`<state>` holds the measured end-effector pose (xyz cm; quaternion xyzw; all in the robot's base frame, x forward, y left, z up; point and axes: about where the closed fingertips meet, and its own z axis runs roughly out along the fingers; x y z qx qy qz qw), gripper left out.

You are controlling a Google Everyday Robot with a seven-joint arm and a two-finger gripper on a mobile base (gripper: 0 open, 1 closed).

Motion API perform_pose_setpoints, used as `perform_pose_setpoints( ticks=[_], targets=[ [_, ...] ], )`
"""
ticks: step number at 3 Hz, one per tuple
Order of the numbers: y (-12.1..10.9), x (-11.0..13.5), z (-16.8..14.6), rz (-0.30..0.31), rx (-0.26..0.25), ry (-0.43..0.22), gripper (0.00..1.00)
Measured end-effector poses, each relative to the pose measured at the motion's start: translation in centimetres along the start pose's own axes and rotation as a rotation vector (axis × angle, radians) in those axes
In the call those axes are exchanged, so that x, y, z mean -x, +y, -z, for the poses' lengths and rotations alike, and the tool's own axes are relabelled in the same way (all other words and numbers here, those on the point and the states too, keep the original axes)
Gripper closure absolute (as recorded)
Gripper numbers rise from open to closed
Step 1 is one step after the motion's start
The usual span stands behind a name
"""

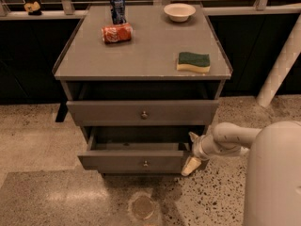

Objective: Open middle drawer

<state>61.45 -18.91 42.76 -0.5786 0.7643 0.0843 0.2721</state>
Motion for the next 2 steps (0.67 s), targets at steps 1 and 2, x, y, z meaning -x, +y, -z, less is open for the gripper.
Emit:
perform_pose_setpoints(
  ticks=[1,2],
  targets=[
    [0.2,-0.8,-0.8,-0.019,0.012,-0.002,0.0],
    [1.2,-3.2,-3.0,-0.075,0.054,-0.02,0.0]
  ],
)
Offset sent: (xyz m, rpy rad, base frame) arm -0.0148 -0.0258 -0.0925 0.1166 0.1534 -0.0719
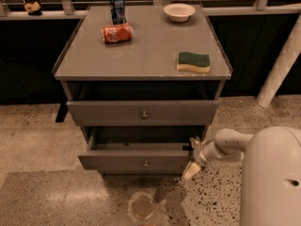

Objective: Open middle drawer

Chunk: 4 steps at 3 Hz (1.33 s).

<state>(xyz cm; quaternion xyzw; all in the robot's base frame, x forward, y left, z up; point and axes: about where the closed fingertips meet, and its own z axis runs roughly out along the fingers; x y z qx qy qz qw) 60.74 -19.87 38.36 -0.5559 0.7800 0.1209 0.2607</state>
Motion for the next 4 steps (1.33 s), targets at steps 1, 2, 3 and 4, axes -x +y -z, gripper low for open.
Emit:
perform_pose_setpoints(
  ticks=[1,2,3,4],
  targets=[
    [0.15,0.02,-0.22,-0.003,0.006,-0.002,0.19],
    [0.15,0.02,-0.22,-0.003,0.006,-0.002,0.41],
    [0.15,0.02,-0.22,-0.003,0.006,-0.002,0.65],
    [0.11,0.27,0.16,-0.003,0.006,-0.002,0.89]
  ],
)
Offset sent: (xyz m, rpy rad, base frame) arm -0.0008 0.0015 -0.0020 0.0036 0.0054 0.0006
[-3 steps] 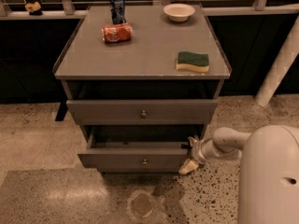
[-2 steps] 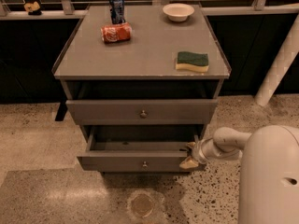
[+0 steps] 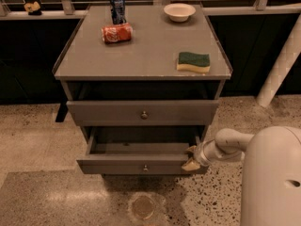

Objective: Open middle drawer

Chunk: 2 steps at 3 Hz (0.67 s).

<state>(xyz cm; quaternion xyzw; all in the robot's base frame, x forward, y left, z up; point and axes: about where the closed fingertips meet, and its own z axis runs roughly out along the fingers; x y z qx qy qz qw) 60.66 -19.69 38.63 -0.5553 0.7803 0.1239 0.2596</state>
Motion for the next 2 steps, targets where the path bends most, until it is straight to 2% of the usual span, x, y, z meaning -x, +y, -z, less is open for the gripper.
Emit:
perform_pose_setpoints(
  ticks=[1,2],
  targets=[
    [0.6,-0.4,0.7,0.001,-0.012,-0.007,1.0],
    [1.7,-0.8,1.3,0.005,-0.015,-0.006,1.0]
  ],
)
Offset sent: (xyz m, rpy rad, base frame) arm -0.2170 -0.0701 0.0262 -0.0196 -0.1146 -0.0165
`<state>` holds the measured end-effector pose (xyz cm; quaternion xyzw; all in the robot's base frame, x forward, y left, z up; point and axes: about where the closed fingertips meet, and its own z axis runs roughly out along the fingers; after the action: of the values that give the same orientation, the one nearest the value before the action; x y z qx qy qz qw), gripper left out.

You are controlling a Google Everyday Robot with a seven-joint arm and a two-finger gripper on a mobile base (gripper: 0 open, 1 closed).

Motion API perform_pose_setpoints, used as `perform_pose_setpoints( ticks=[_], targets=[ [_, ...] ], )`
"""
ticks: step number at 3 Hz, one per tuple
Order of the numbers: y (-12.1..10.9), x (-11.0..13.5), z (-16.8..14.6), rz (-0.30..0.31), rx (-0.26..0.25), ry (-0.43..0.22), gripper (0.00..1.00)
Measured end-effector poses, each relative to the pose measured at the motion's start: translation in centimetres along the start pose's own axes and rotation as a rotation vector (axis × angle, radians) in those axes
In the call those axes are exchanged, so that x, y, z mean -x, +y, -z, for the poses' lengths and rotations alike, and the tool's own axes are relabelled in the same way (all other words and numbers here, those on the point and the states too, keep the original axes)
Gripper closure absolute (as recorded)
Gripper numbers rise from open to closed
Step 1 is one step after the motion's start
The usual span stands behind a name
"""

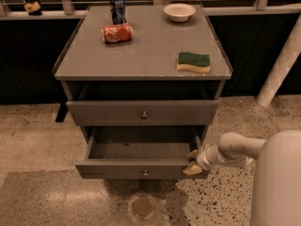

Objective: Open middle drawer

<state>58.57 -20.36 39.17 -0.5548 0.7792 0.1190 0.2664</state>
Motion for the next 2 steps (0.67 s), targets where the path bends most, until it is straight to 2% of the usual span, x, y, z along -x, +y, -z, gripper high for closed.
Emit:
perform_pose_setpoints(
  ticks=[1,2],
  targets=[
    [0.0,0.0,0.0,0.0,0.0,0.0,1.0],
    [1.3,-0.6,0.0,0.021,0.013,-0.006,1.0]
  ],
)
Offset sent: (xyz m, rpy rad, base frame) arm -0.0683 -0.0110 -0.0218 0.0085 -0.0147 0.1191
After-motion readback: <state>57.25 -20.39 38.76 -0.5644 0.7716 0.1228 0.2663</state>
